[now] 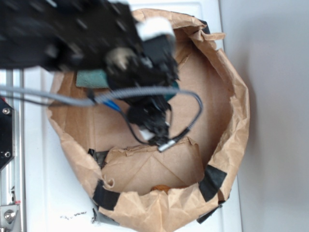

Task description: Grab the plastic pickle.

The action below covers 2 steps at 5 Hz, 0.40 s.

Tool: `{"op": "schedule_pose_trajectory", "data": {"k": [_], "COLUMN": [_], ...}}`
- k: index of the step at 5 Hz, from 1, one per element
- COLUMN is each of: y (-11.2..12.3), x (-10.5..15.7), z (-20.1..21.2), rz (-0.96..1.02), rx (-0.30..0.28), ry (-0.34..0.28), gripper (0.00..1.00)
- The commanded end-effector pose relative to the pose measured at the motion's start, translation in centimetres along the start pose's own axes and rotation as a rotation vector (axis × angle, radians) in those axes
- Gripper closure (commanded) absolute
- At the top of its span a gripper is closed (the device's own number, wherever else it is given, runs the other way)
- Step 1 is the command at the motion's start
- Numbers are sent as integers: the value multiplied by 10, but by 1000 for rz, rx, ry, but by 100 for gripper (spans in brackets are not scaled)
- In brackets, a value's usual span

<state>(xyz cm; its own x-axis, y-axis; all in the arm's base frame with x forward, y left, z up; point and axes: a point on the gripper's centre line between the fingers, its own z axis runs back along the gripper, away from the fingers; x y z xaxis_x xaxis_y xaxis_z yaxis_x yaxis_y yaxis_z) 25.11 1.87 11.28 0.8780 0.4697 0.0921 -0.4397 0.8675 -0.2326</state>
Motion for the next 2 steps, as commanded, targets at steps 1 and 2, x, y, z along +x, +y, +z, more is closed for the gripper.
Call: {"op": "schedule_pose_trajectory", "data": {"k": [1, 2], "y": [8, 11], "x": [9, -5], "z": [42, 45], "rz": [-83, -136], "rx": [-45, -78], "ry": [-14, -81], "gripper": [100, 100]}}
